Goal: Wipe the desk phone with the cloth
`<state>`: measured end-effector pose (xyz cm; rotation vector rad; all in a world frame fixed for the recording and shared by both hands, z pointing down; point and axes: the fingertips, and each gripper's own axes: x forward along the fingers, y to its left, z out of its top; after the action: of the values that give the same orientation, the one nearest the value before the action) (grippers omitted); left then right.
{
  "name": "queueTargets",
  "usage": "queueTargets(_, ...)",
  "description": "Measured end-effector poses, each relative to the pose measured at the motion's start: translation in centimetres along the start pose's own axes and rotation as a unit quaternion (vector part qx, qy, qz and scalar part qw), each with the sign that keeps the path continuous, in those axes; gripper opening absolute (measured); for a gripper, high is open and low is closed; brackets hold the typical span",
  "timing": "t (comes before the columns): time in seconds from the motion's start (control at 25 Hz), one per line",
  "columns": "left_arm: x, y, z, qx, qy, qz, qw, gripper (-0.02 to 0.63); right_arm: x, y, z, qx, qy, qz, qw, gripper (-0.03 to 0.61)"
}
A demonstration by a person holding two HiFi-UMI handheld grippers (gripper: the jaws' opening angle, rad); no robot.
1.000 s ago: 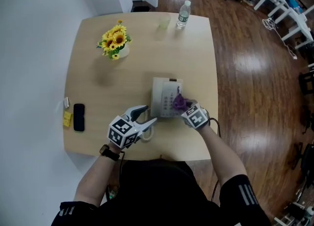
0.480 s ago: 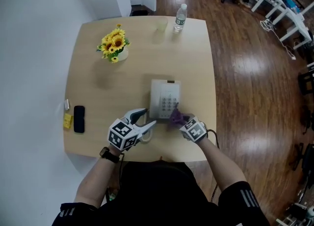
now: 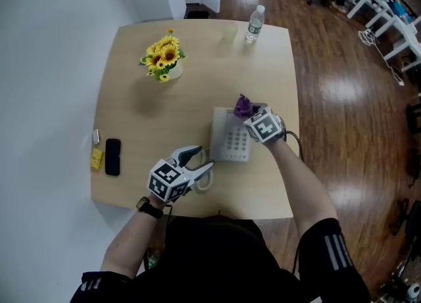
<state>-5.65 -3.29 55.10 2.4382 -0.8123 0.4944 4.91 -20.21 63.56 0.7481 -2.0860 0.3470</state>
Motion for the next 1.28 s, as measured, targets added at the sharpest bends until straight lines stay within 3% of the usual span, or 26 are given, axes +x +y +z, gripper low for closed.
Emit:
queueTargets(0.16,-0.2,0.7,-0.1,-0.005,0.0,0.001,1.0,0.244,1.8,0.5,-1.4,-0.016,0.034,0.002,0.999,0.135)
queueTargets(0.52,0.3,0.7,-0.1,-0.002,-0.001,-0.002,1.0,0.244,0.6,7.3,-7.2,-0.02,0.026,0.044,0.999,0.133)
queueTargets(0.76,0.7,-0.4,-0.6,0.004,0.004,-0.007,1.0,0.244,-0.5,12.6,-11.7,-0.084,0.048,0.073,0.993,0.133)
queueTargets(1.0,0.4,-1.1,-1.1,0.0,0.007,-0.006,1.0,0.244,-1.3,15.5,-14.1,-0.063,0.058,0.098,0.992,0.133)
queueTargets(1.12,0.1,-1.0,-1.3,-0.001,0.005,-0.004,1.0,0.244,-1.9,15.5,-13.3,-0.067,0.053,0.109,0.99,0.133)
queueTargets(1.28,-0.3,-0.6,-1.6,-0.005,0.003,-0.001,1.0,0.244,-1.8,11.6,-7.3,-0.038,-0.003,0.079,0.996,0.133)
